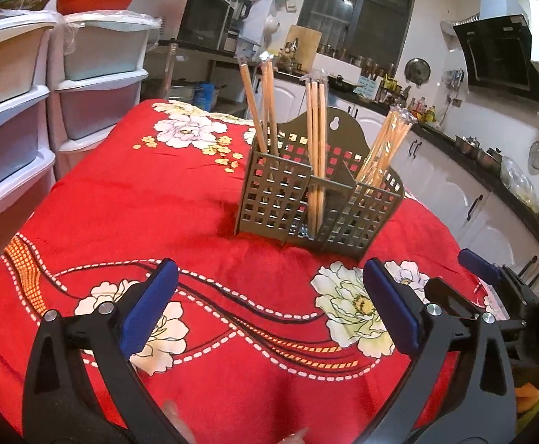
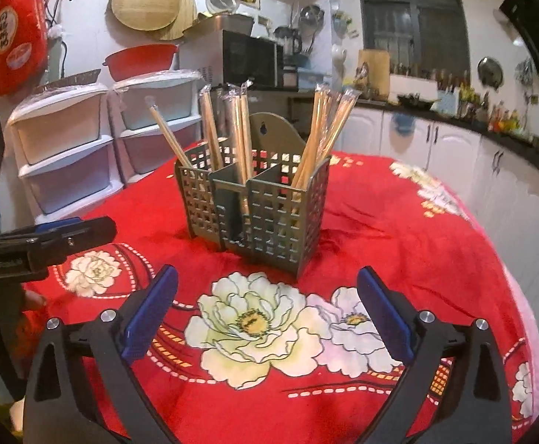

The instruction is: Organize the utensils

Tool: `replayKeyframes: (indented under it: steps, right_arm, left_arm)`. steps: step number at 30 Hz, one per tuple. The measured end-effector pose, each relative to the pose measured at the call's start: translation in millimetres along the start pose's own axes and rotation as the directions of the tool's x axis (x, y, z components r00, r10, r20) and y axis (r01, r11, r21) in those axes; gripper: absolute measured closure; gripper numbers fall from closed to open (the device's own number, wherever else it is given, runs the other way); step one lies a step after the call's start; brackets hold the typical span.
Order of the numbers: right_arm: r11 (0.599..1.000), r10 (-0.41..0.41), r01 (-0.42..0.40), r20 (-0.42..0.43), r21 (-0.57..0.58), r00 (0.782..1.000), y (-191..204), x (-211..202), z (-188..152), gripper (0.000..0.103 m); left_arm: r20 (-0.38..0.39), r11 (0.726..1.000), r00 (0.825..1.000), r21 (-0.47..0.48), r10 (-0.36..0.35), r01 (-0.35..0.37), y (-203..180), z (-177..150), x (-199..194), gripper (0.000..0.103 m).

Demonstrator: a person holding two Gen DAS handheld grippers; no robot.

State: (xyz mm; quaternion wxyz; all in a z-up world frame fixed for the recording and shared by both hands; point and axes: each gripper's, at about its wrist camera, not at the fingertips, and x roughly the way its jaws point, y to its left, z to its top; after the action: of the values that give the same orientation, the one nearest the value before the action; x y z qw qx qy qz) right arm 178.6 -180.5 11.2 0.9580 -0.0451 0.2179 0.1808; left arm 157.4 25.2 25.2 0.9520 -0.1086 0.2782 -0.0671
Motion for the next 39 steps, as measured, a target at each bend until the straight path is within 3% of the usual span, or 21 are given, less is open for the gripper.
replayKeyframes:
  steps: [7,14,24,39]
  right_arm:
    - [0.998,-0.053,0.055,0.069,-0.024,0.996,5,-5,-6,0.007]
    - [0.997,-0.078,0.078,0.057,0.003,0.995,2,1,-13,0.007]
    - [0.995,-0.09,0.088,0.039,0.055,0.995,-7,2,-20,0.007]
    - [0.996,-0.081,0.08,0.018,0.046,0.997,-7,4,-23,0.007]
  left_arm:
    - [0.031,1.0,1.0,0.003,-0.001,0.001,5,-12,-2,0.012]
    - [0.076,0.999,0.996,0.007,0.047,-0.047,7,-19,-3,0.011]
    - [0.092,0.998,0.994,0.019,0.056,-0.058,5,-24,1,0.011]
    - [0.094,0.997,0.993,0.027,0.068,-0.071,3,-27,2,0.011]
